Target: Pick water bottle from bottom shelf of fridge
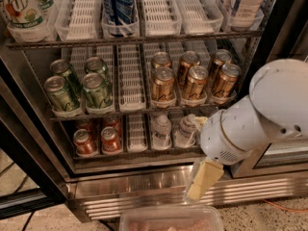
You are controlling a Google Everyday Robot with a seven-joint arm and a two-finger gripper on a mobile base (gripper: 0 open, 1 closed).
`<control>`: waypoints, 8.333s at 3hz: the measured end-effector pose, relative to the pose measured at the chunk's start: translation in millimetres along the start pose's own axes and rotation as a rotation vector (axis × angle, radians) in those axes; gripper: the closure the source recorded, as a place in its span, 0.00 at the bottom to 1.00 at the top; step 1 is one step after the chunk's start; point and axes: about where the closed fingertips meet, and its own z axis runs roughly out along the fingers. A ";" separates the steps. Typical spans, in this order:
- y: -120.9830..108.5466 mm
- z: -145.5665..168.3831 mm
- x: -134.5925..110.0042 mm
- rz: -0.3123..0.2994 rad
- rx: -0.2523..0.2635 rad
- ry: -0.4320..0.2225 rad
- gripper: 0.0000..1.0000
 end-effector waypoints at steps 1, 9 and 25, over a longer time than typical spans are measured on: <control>8.1 22.4 2.5 0.009 -0.036 -0.039 0.00; -56.0 124.0 51.3 0.394 0.471 -0.440 0.00; -121.3 211.6 27.9 0.475 0.838 -0.632 0.43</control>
Offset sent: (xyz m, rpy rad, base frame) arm -0.0032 0.0076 -0.0181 0.0371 0.0222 0.0107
